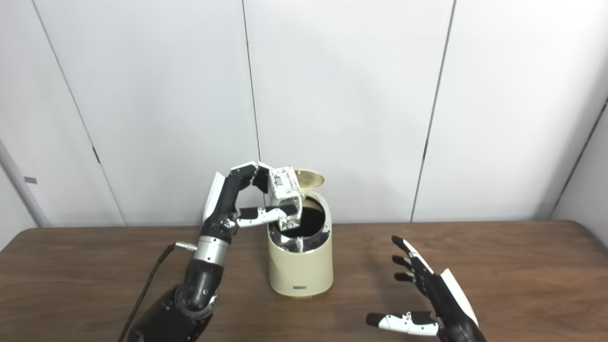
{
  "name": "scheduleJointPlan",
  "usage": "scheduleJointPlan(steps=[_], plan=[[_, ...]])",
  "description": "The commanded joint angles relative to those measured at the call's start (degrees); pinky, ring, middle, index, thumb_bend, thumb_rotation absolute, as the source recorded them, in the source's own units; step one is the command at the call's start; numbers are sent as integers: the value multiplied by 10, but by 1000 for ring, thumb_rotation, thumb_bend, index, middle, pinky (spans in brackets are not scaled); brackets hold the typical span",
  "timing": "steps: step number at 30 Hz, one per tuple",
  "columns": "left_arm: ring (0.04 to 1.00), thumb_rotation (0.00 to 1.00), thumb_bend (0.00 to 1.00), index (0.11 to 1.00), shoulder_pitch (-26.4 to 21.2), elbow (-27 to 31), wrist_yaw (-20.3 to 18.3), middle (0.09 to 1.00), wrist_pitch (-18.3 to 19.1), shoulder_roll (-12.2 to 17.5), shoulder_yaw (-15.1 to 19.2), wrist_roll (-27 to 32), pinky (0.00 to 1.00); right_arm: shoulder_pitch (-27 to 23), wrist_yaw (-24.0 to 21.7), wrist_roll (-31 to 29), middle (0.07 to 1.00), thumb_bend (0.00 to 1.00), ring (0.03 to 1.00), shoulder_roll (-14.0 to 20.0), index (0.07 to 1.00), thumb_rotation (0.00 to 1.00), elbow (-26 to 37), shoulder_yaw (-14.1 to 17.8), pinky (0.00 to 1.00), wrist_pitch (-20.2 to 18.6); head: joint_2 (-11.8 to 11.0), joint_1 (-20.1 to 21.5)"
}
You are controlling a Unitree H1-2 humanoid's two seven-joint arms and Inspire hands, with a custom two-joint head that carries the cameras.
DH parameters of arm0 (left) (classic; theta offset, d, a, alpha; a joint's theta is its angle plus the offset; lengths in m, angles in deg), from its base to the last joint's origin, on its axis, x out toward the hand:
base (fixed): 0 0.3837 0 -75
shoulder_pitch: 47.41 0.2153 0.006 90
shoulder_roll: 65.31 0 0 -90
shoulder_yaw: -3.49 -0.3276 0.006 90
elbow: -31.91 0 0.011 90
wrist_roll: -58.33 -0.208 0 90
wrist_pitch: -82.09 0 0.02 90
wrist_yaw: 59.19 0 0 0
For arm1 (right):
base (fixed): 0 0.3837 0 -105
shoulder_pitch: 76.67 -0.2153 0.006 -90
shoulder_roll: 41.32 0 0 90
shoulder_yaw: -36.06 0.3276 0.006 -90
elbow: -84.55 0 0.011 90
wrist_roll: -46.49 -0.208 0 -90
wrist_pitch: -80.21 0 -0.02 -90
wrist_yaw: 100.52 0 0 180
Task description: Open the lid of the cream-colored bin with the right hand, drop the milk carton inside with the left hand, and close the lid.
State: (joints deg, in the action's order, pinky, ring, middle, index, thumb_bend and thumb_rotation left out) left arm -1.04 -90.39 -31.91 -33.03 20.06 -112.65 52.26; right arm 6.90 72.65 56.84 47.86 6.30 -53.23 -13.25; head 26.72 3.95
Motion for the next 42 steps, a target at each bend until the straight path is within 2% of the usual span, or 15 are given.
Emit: scheduleJointPlan(steps=[1,4,8,13,25,27,28,29,31,35,40,42], plan=[[530,0,522,507,-32,10,4,485,-18,-5,3,2,492,-7,12,2,966,799,881,0,928,223,22,5,765,21,1,2],[533,0,522,504,-26,11,-11,487,-18,-15,8,9,498,-7,13,-1,964,799,878,1,925,205,17,8,769,27,2,2],[534,0,523,502,-21,12,-10,488,-18,-23,5,4,499,-7,14,0,961,810,876,2,925,236,12,10,755,30,6,1],[529,0,523,500,-15,8,-6,489,-18,-32,0,1,490,-6,13,-3,961,804,883,0,922,202,19,11,751,24,9,1],[543,0,523,503,-12,-11,4,490,-18,-30,-10,-4,511,-4,12,-3,956,830,875,4,910,269,18,16,731,24,15,-1],[564,0,523,499,-15,-17,18,496,-18,-24,-19,-17,519,-4,11,-2,955,831,875,4,910,276,20,16,731,22,15,-1],[599,25,522,499,-18,-23,36,583,-18,-20,-28,-30,536,-5,11,-1,954,831,875,4,909,270,20,16,737,21,16,-1],[644,10,726,605,-21,-28,56,656,-18,-17,-36,-43,566,-5,10,-1,954,834,876,4,910,275,20,16,745,21,16,-1],[695,6,840,675,-27,-35,87,710,-18,-11,-51,-57,598,-7,9,-5,956,833,878,3,912,267,21,15,750,20,16,-3],[712,0,857,702,-36,-42,133,727,-18,0,-80,-70,611,-9,10,1,955,828,874,5,916,264,19,13,747,23,16,-4],[716,0,859,701,-47,-50,169,730,-18,9,-107,-75,608,-10,6,-4,957,828,881,3,916,248,26,13,767,13,17,-4],[741,0,851,706,-49,-51,183,753,-18,12,-116,-81,615,-9,7,-2,956,824,872,4,917,254,26,12,745,17,16,-4]])
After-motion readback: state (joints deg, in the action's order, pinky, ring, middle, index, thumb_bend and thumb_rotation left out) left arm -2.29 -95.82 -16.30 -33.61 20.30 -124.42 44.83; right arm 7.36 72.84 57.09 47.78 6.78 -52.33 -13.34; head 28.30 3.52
